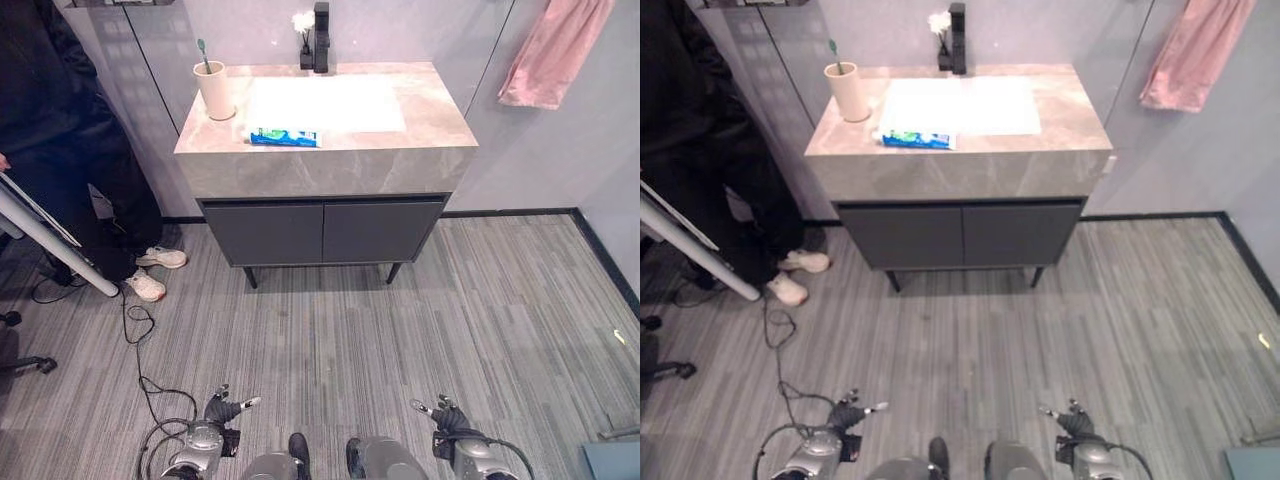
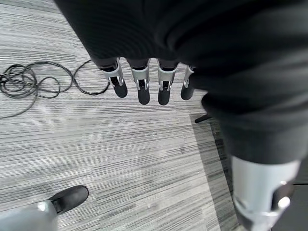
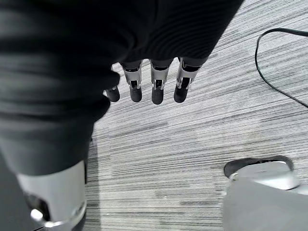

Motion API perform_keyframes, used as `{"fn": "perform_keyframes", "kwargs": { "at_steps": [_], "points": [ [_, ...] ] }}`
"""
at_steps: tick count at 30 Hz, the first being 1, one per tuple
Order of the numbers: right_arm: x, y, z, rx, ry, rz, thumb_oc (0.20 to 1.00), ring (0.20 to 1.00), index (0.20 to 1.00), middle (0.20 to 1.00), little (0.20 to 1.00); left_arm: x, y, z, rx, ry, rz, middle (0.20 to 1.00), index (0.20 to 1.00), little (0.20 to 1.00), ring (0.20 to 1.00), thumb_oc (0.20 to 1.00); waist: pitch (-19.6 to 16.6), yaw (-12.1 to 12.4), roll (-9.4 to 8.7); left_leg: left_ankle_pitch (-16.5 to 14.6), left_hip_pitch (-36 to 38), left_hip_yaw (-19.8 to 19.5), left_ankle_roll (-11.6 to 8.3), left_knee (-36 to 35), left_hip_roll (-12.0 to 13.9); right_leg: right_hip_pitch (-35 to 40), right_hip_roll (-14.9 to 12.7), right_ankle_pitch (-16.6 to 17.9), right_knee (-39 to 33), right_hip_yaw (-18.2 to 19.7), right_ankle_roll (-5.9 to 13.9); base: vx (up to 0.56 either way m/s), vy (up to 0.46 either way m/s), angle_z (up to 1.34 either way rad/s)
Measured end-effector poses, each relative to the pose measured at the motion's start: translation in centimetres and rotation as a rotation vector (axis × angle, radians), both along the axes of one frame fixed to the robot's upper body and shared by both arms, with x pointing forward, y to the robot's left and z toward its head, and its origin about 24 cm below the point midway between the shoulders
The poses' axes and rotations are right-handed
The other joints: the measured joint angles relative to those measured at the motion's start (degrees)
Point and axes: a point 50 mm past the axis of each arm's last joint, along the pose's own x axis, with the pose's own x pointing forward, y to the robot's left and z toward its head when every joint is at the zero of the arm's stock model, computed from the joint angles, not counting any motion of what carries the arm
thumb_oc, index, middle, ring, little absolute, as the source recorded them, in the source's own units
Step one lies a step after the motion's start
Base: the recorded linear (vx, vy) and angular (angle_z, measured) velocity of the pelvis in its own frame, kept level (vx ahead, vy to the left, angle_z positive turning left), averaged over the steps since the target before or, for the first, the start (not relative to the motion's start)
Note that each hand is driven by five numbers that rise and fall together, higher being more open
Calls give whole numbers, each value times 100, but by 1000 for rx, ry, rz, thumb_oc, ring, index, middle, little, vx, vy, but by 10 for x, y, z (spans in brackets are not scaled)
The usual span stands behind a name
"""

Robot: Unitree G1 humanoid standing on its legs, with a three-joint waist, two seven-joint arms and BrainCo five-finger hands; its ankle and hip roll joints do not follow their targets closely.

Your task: Put brush and paste in cup on sink, flatten towel.

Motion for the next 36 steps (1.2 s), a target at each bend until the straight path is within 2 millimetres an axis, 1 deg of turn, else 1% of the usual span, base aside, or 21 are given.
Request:
{"fn": "perform_keyframes", "kwargs": {
  "at_steps": [3, 6, 7, 10, 14, 15, 18, 19, 21, 22, 23, 24, 25, 26, 27, 28, 30, 31, 33, 34, 36],
  "points": [
    [4, 3, 3, 10, -30, 9, 1000, 1000, 1000, 1000, 1000, -1, -1, -1, 6, 5, -12, 1000, 1000, 1000, 1000, 1000, 97, -84, -10, -40, -8, -46, 266, -87, -60, -234, -71, -118, -506, -95, 67, 205, 86, -12],
    [6, 4, 5, 11, -45, 10, 1000, 1000, 1000, 1000, 1000, -1, -1, -1, 8, 15, -8, 1000, 1000, 1000, 1000, 1000, 108, -248, 0, -20, -12, -60, 310, -287, -41, -267, -123, -32, -2480, -285, 133, 246, -6, 1],
    [3, 2, 3, 8, -32, 4, 1000, 1000, 1000, 1000, 1000, 1, -2, -1, 7, 10, -11, 1000, 1000, 1000, 1000, 1000, 84, -313, -73, -35, 3, -60, 286, -284, -73, -287, -175, 87, -2992, -281, 173, 401, -34, 15],
    [-3, 2, 0, -2, -10, -7, 1000, 1000, 1000, 1000, 1000, 10, -1, 3, 16, -6, -9, 1000, 1000, 1000, 1000, 1000, 27, -387, -208, -94, -25, -238, 233, -219, -187, -212, -357, 255, -4280, 28, 389, 231, -39, 33],
    [-10, 0, -3, -13, 15, -8, 1000, 1000, 1000, 1000, 1000, -4, 1, -3, 23, 29, 8, 1000, 1000, 1000, 1000, 1000, -327, -406, -324, -379, 324, -517, -134, -399, -165, -109, -478, 603, -3868, 10, 169, 390, -116, 32],
    [-12, -2, -3, -19, 19, -8, 1000, 1000, 1000, 1000, 1000, -7, -1, -5, 20, 44, 9, 1000, 1000, 1000, 1000, 1000, -396, -422, -271, -445, 405, -650, -237, -444, -62, -45, -376, 819, -3856, -16, 31, 409, -150, 59],
    [-19, -10, -4, -40, 40, -9, 1000, 1000, 1000, 1000, 1000, -23, -8, -14, 1, 94, 16, 1000, 1000, 1000, 1000, 1000, -694, -498, 27, -557, 747, -923, -558, -643, 396, 145, 86, 933, -3667, -172, -165, 277, -116, 48],
    [-9, -15, 2, -71, 14, 26, 1000, 1000, 1000, 1000, 1000, -26, -10, -15, -7, 105, 23, 1000, 1000, 1000, 1000, 1000, -771, -482, 106, -574, 800, -918, -633, -387, 557, 276, 282, 730, -3573, -265, -620, 368, -176, 16],
    [-1, -17, 7, -95, -13, 60, 1000, 1000, 1000, 1000, 1000, -23, -9, -14, -6, 98, 24, 1000, 1000, 1000, 1000, 1000, -822, -530, 111, -637, 716, -1037, -809, 89, 655, 457, 378, 604, -3571, -395, -760, 422, -267, 11],
    [5, -19, 10, -108, -30, 73, 1000, 1000, 1000, 1000, 1000, -25, -9, -15, -7, 102, 27, 1000, 1000, 1000, 1000, 1000, -836, -499, 124, -585, 608, -1054, -991, 491, 692, 593, 423, 445, -3638, -408, -854, 295, -222, 21],
    [3, -20, 10, -122, -26, 89, 1000, 1000, 1000, 1000, 1000, -20, -11, -13, -11, 86, 24, 1000, 1000, 1000, 1000, 1000, -839, -515, 47, -565, 186, -1086, -1248, 1502, 690, 802, 408, 389, -3765, -455, -882, 175, -207, 26],
    [-4, -20, 7, -139, -5, 115, 1000, 1000, 1000, 1000, 1000, -18, -13, -12, -19, 73, 20, 1000, 1000, 1000, 1000, 1000, -895, -482, -89, -179, -688, -1182, -1788, 3133, 663, 1074, 353, 452, -3937, -521, -1009, 227, -204, 15],
    [-4, -19, 8, -161, -8, 156, 1000, 1000, 1000, 1000, 1000, -17, -16, -12, -25, 73, 15, 1000, 1000, 1000, 1000, 1000, -965, -460, -98, 398, -1220, -1130, -1768, 3998, 691, 1119, 394, 371, -3829, -522, -1277, 289, -228, 0],
    [-3, -19, 8, -172, -3, 166, 1000, 1000, 1000, 1000, 1000, -14, -15, -11, -24, 65, 14, 1000, 1000, 1000, 1000, 1000, -955, -488, -102, 337, -1358, -1116, -1653, 4093, 691, 1119, 407, 374, -3837, -574, -1279, 187, -96, 10],
    [-2, -17, 8, -182, -3, 179, 1000, 1000, 1000, 1000, 1000, -7, -14, -7, -14, 45, -2, 1000, 1000, 1000, 1000, 1000, -899, -462, -163, 150, -1525, -889, -1498, 3886, 683, 1228, 359, 274, -3993, -523, -1343, 151, -22, 35],
    [-4, -18, 6, -193, 19, 192, 1000, 1000, 1000, 1000, 1000, 2, -16, -4, -7, 25, -24, 1000, 1000, 1000, 1000, 1000, -786, -448, -267, -3, -1539, -460, -1273, 3365, 678, 1333, 289, 417, -4172, -590, -1337, 190, 26, 31],
    [0, -17, 8, -205, 11, 210, 1000, 1000, 1000, 1000, 1000, 16, -20, 3, -1, -20, -62, 1000, 1000, 1000, 1000, 1000, -619, -414, -243, -23, -1779, -71, -1231, 2344, 637, 1456, 255, 359, -4248, -603, -1243, 350, 107, 16],
    [1, -16, 8, -205, 6, 214, 1000, 1000, 1000, 1000, 1000, 18, -20, 5, 6, -28, -78, 1000, 1000, 1000, 1000, 1000, -588, -405, -232, 13, -1730, 103, -1205, 1521, 651, 1606, 275, 341, -4421, -596, -1218, 250, 103, 9],
    [5, -16, 10, -213, -1, 225, 1000, 1000, 1000, 1000, 1000, 19, -18, 5, 21, -31, -93, 1000, 1000, 1000, 1000, 1000, -500, -378, -146, 266, -1683, 32, -1158, 351, 663, 1773, 359, 344, -4546, -561, -1213, 206, 99, -12],
    [7, -16, 11, -220, -7, 235, 1000, 1000, 1000, 1000, 1000, 18, -17, 5, 25, -29, -90, 1000, 1000, 1000, 1000, 1000, -431, -360, -84, 389, -1687, 15, -1120, 83, 700, 1832, 420, 343, -4538, -526, -1211, 291, 147, -56],
    [14, -11, 13, -238, -18, 279, 1000, 1000, 1000, 1000, 1000, 8, -5, 2, 46, 1, -67, 1000, 1000, 1000, 1000, 1000, -388, -226, -22, 761, -1708, -257, -1221, -572, 843, 2040, 521, 302, -4651, -214, -1154, 265, 156, -75]
  ]
}}
